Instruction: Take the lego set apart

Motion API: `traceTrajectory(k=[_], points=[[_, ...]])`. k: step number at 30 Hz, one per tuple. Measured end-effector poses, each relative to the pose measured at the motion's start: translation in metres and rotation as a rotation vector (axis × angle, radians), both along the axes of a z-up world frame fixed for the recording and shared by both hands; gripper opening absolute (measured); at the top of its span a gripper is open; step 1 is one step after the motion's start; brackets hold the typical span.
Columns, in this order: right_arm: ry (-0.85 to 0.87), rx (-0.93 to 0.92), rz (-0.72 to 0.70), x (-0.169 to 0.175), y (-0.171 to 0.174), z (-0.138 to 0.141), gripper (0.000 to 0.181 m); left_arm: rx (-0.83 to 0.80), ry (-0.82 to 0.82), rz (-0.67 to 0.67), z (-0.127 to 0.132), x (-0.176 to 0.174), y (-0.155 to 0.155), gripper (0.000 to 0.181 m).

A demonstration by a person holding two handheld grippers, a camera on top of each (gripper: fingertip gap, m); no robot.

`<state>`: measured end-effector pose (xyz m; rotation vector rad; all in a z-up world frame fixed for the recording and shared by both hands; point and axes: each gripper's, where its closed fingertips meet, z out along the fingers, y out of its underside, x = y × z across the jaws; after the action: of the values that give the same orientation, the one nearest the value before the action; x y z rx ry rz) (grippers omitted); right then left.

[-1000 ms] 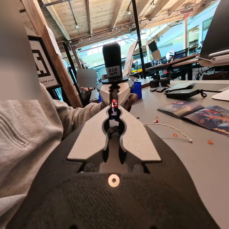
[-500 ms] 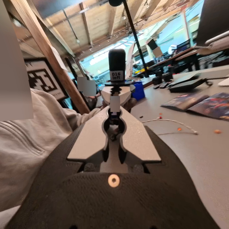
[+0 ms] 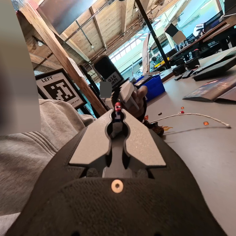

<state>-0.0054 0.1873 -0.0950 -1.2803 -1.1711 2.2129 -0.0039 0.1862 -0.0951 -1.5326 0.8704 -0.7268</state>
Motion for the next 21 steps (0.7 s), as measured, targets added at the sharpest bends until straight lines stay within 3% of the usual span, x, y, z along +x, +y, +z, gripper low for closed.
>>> traceTrajectory(k=[14, 21], points=[[-0.066, -0.087, 0.128, -0.003, -0.013, -0.009, 0.005, -0.003, 0.073, -0.072, -0.011, -0.002, -0.015, 0.019], [-0.124, -0.135, 0.189, -0.005, -0.018, -0.018, 0.006, -0.095, 0.084, -0.126, -0.016, 0.001, -0.019, 0.008]])
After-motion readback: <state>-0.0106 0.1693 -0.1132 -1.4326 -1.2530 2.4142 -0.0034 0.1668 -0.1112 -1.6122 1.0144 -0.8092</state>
